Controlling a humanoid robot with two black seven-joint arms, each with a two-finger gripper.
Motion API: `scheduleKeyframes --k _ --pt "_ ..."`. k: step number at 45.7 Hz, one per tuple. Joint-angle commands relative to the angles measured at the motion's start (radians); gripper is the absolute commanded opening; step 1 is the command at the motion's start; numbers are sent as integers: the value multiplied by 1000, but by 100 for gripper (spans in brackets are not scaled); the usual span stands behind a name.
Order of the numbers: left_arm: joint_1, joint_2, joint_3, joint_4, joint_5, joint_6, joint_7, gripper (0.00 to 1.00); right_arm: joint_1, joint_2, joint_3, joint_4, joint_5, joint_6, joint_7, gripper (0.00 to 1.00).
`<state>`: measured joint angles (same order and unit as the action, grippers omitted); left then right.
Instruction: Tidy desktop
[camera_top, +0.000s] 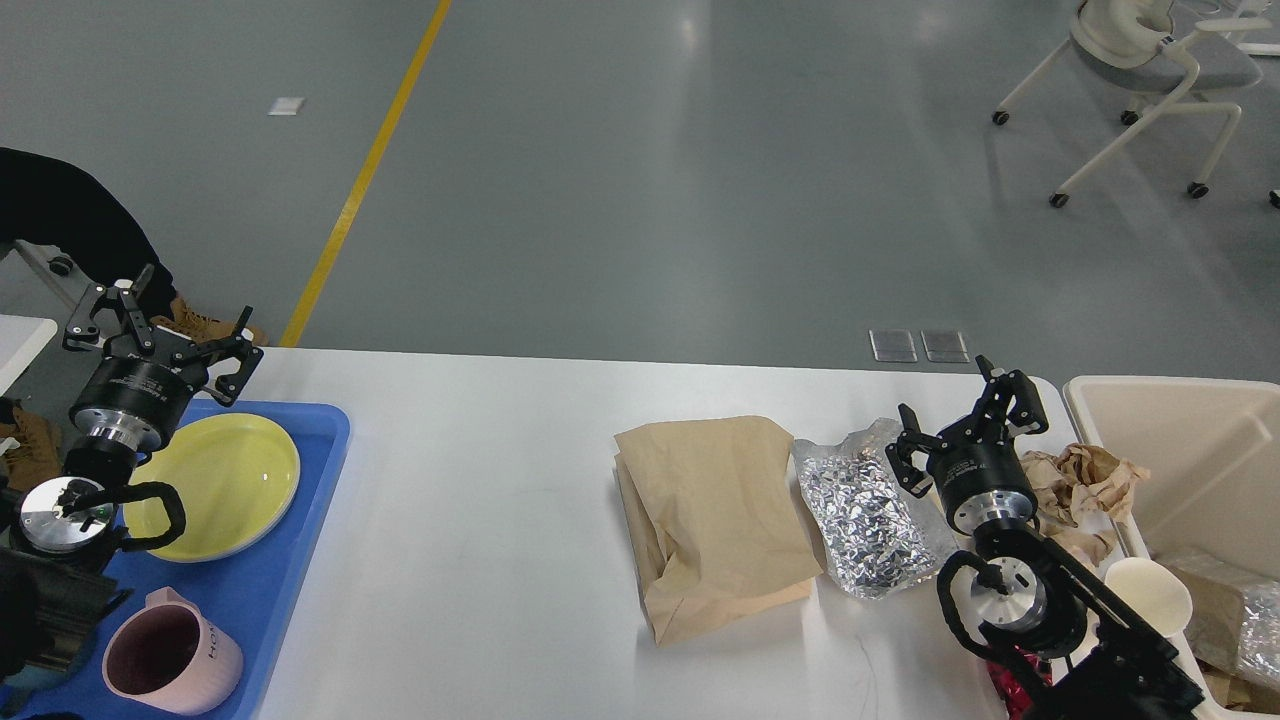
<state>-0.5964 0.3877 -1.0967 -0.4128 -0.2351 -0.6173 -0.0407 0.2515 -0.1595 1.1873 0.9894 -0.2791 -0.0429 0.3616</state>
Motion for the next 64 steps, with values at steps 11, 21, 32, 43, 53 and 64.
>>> scheduleKeyframes --k 11,21,32,43,53,64 --pt "12 -59 6 0 2 16 7 96 0 0 0 0 0 0 0 100" --pt "15 -87 41 2 2 18 7 96 0 0 0 0 0 0 -1 100" --pt "47 -73 47 0 3 -2 4 96 0 0 0 0 0 0 0 100" --pt "49 -84 34 0 4 -6 -63 96 0 0 0 0 0 0 0 100" --pt "55 -90 46 2 5 -21 -162 96 0 0 0 0 0 0 0 100" --pt "56 -95 37 0 5 -22 -180 96 0 0 0 0 0 0 0 100"
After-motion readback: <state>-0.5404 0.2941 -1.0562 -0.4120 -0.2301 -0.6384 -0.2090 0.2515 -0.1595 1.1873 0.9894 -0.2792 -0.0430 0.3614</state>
